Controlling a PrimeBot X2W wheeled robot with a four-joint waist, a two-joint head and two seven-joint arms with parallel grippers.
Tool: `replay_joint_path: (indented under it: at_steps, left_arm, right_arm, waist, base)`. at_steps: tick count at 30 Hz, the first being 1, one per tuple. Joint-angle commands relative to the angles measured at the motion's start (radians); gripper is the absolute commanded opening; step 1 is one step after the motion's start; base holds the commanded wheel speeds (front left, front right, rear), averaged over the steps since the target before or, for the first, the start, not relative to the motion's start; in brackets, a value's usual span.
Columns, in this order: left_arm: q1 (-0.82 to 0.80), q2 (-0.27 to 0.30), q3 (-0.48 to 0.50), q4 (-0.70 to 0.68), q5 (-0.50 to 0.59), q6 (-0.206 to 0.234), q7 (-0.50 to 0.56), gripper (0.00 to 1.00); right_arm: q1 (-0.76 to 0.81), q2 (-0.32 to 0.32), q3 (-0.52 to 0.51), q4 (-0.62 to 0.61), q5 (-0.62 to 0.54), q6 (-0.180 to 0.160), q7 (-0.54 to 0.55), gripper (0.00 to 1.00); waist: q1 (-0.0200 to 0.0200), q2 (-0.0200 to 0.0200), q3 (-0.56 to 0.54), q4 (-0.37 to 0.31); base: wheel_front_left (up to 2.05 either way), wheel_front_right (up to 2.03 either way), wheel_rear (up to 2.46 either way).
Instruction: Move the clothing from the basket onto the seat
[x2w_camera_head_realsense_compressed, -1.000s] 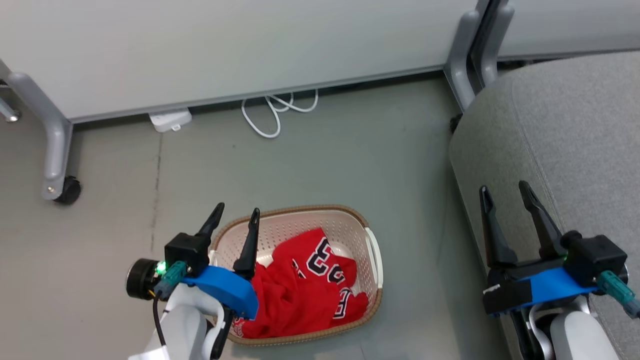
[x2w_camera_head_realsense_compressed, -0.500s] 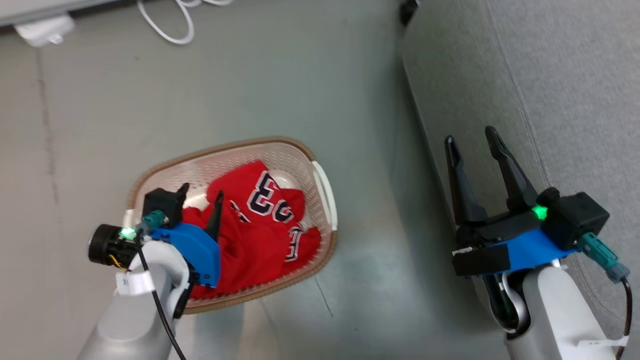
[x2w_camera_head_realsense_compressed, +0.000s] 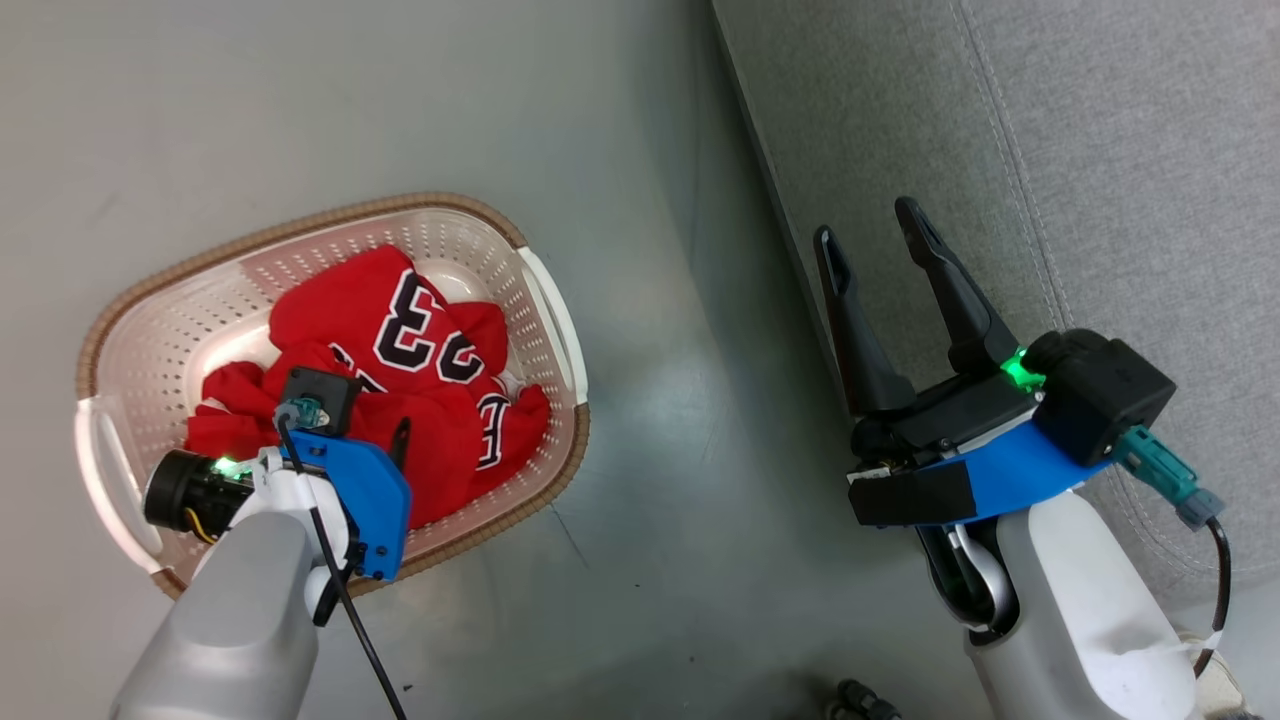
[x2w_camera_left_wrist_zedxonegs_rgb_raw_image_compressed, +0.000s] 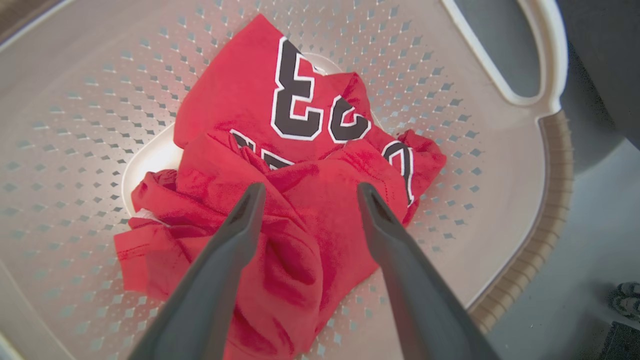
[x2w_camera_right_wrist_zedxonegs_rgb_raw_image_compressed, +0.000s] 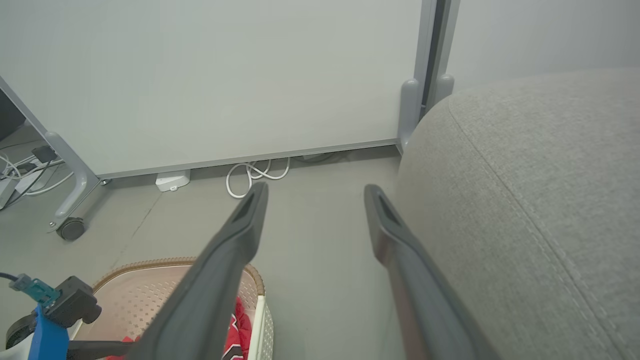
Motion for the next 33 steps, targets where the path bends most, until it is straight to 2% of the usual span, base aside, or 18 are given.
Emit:
replay_joint_path:
  at_steps: [1,22,23,24,25,26,33]
  left_arm:
    - [-0.025,0.014,-0.01,0.013,0.002,-0.002,0.013,1.0]
    - [-0.121,0.046,-0.132,0.158,0.049,0.0,0.239,1.0]
    - [-0.123,0.046,-0.137,0.161,0.052,0.0,0.245,0.96]
    - [-0.125,0.047,-0.141,0.165,0.053,0.0,0.251,0.62]
    - [-0.128,0.047,-0.144,0.166,0.055,0.0,0.252,0.06]
    - [-0.132,0.047,-0.147,0.167,0.055,0.0,0.252,0.0]
    - [-0.14,0.043,-0.16,0.168,0.037,-0.001,0.239,0.0]
  right_arm:
    - [-0.021,-0.002,0.005,-0.01,0.006,0.0,-0.005,1.0]
    - [-0.063,-0.002,0.047,-0.042,0.033,0.0,-0.005,1.0]
    - [-0.065,-0.002,0.048,-0.042,0.034,0.0,-0.005,1.0]
    - [-0.065,-0.002,0.048,-0.042,0.036,0.0,-0.005,1.0]
    - [-0.065,-0.002,0.047,-0.041,0.037,0.0,-0.005,1.0]
    - [-0.066,-0.002,0.047,-0.04,0.039,0.0,-0.005,1.0]
    - [-0.072,-0.002,0.044,-0.033,0.042,0.0,-0.005,1.0]
  waist:
    - [-0.0002,0.0,0.024,-0.013]
    - [-0.0002,0.0,0.114,-0.041]
    - [-0.0002,0.0,0.117,-0.042]
    - [-0.0002,0.0,0.119,-0.042]
    - [-0.0002,0.0,0.121,-0.043]
    - [-0.0002,0.0,0.122,-0.043]
    - [-0.0002,0.0,0.119,-0.041]
  base:
    - [0.0,0.0,0.0]
    - [0.0,0.0,0.0]
    - [0.0,0.0,0.0]
    - [0.0,0.0,0.0]
    - [0.0,0.0,0.0]
    - [0.0,0.0,0.0]
    - [0.0,0.0,0.0]
